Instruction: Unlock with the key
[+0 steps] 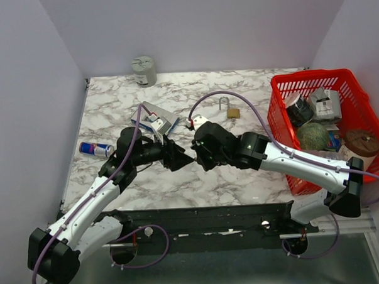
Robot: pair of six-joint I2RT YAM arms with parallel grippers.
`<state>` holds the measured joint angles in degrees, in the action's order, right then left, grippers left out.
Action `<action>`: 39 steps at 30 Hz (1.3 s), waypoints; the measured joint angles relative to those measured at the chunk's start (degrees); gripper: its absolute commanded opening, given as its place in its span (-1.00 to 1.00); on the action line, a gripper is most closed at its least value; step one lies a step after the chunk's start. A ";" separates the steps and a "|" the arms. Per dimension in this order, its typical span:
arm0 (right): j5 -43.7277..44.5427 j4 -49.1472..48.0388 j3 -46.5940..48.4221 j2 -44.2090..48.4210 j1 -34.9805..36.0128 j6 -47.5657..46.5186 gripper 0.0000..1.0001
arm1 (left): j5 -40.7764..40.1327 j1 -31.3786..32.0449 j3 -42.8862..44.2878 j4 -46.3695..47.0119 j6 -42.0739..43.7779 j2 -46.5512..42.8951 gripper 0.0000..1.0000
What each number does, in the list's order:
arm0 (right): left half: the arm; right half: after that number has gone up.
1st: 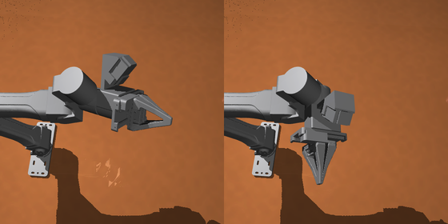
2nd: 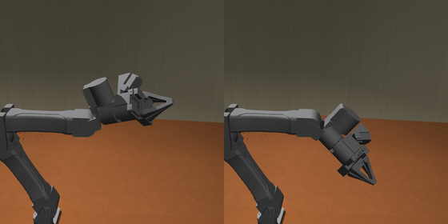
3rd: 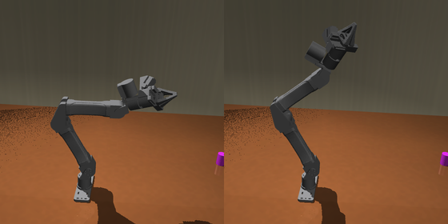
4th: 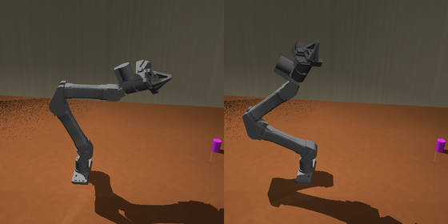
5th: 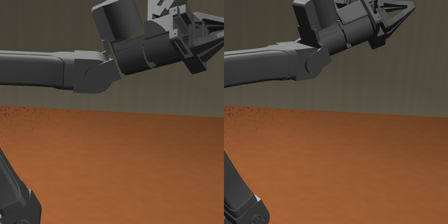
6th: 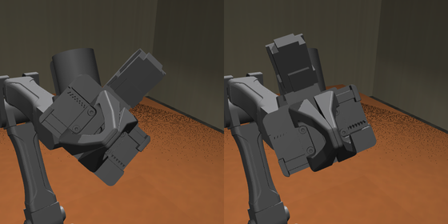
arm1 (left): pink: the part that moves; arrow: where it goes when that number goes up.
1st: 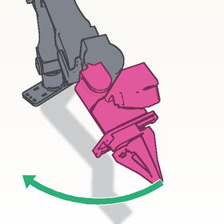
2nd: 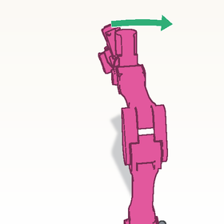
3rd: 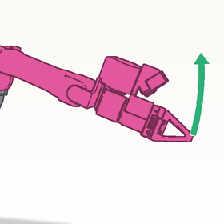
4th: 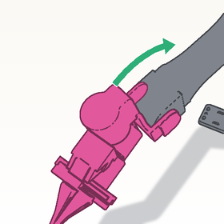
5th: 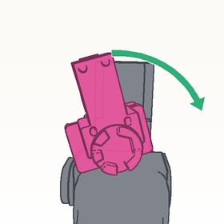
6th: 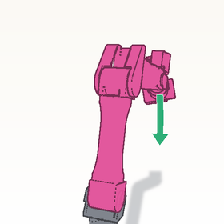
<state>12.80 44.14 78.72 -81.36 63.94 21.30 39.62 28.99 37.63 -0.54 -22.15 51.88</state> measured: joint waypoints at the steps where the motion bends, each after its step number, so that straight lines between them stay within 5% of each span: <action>1: -0.02 -0.11 0.00 -0.26 0.26 0.02 -0.99 | 0.15 0.00 0.00 -0.02 -0.20 0.52 0.20; 4: -0.02 -0.35 -0.02 -0.39 0.85 0.04 -0.99 | 0.81 0.00 0.07 0.00 -0.48 1.95 -0.02; 9: -0.02 -1.11 -0.02 -0.15 1.31 0.07 -0.99 | 1.53 0.00 0.07 0.00 -1.27 2.69 -0.05; 13: 0.00 -1.09 -0.04 0.39 1.42 0.07 -0.99 | 2.60 0.00 0.07 0.35 -1.81 2.93 -0.41; 22: 0.85 -1.18 -0.04 0.81 1.73 0.07 -0.99 | 7.15 0.35 0.07 2.64 -3.52 3.80 -0.05; 39: 2.60 -1.62 -1.66 3.17 1.75 0.24 -0.99 | 8.74 0.76 0.07 3.23 -4.52 4.52 -0.15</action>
<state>15.40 42.52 77.06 -78.19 65.69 21.54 48.36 29.76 37.69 2.70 -26.68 56.40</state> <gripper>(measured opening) 0.013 0.408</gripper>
